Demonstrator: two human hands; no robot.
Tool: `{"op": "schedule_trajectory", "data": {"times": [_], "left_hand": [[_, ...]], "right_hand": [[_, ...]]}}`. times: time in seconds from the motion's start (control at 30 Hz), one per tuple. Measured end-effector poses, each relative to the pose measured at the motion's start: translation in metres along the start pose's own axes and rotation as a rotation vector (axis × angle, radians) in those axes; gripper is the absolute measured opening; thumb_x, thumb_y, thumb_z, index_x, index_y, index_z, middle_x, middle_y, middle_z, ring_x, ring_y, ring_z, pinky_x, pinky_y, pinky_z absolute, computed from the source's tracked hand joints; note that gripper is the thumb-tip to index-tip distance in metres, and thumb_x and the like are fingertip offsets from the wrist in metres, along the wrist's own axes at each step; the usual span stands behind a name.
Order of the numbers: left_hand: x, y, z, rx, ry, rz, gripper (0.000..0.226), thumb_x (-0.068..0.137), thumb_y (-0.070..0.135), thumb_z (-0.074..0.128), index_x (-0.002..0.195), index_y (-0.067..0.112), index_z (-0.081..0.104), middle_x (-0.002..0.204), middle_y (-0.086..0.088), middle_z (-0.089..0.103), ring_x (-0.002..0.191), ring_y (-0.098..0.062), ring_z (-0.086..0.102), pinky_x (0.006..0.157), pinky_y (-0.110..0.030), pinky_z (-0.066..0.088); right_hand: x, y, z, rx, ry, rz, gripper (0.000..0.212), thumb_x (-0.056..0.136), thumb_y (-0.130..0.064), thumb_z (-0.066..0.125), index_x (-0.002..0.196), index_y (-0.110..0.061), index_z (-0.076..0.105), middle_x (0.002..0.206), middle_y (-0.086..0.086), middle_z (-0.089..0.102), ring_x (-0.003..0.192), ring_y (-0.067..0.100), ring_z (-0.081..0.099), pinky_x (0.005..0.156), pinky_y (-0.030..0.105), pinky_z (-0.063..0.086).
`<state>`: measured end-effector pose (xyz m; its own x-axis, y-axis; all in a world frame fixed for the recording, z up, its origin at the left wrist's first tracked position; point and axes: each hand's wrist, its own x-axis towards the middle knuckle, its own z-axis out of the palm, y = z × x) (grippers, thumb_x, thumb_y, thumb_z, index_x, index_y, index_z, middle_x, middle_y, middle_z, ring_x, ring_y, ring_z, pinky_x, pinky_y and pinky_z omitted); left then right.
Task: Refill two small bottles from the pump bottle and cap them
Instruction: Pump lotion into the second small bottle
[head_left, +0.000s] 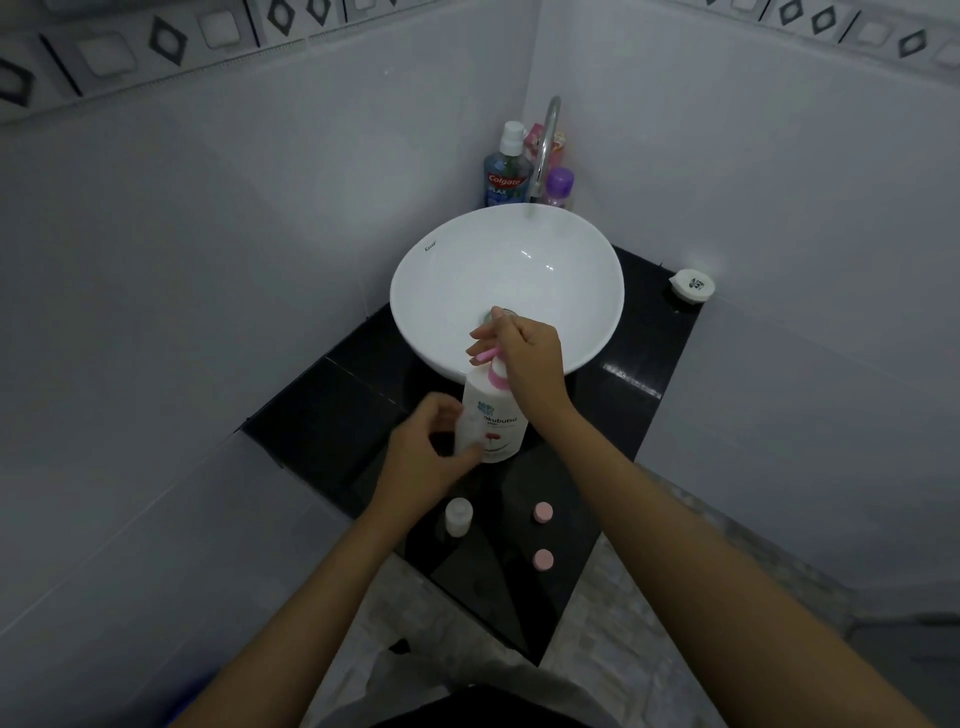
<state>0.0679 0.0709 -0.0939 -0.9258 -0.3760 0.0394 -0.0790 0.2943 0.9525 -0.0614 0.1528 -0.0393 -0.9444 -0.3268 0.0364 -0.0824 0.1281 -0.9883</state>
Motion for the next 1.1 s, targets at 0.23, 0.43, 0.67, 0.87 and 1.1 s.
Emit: {"op": "schedule_trajectory", "data": {"times": [0.23,0.43,0.67,0.87,1.1], "left_hand": [[0.021,0.023,-0.028,0.032,0.140,0.055,0.035,0.076,0.034,0.073,0.108,0.026,0.063,0.103,0.009,0.065,0.094,-0.002,0.061,0.072,-0.010,0.050],[0.025,0.029,-0.027,0.114,0.165,0.143,0.036,0.075,0.032,0.074,0.109,0.021,0.066,0.099,0.006,0.064,0.093,-0.001,0.059,0.076,-0.006,0.047],[0.031,0.030,-0.027,0.118,0.185,0.149,0.038,0.076,0.030,0.075,0.111,0.020,0.066,0.101,0.004,0.063,0.094,-0.003,0.059,0.077,-0.013,0.049],[0.034,0.032,-0.025,0.053,0.174,0.158,0.042,0.075,0.025,0.077,0.114,0.016,0.067,0.102,0.004,0.064,0.097,-0.004,0.059,0.080,-0.006,0.046],[0.033,0.034,-0.024,-0.002,0.153,0.140,0.043,0.074,0.023,0.077,0.115,0.018,0.066,0.103,0.005,0.061,0.099,-0.004,0.058,0.082,-0.006,0.046]], "right_hand": [[-0.002,-0.001,0.000,-0.023,0.007,-0.003,0.037,0.098,-0.020,0.046,0.082,0.002,0.072,0.073,0.016,0.072,0.068,0.027,0.069,0.076,0.040,0.057],[-0.003,-0.001,0.000,-0.026,0.013,-0.013,0.037,0.098,-0.019,0.046,0.085,0.005,0.072,0.079,0.019,0.073,0.069,0.021,0.068,0.068,0.021,0.054],[-0.001,0.002,0.000,-0.002,0.014,-0.024,0.037,0.098,-0.019,0.047,0.084,0.004,0.072,0.075,0.015,0.072,0.068,0.016,0.067,0.062,0.015,0.052],[0.001,0.007,0.001,0.005,0.014,-0.030,0.036,0.098,-0.021,0.049,0.081,0.001,0.073,0.073,0.013,0.072,0.069,0.018,0.069,0.069,0.024,0.055],[0.000,0.004,0.000,0.044,0.007,-0.032,0.037,0.098,-0.018,0.048,0.082,0.004,0.072,0.073,0.014,0.072,0.067,0.016,0.067,0.065,0.019,0.053]]}}
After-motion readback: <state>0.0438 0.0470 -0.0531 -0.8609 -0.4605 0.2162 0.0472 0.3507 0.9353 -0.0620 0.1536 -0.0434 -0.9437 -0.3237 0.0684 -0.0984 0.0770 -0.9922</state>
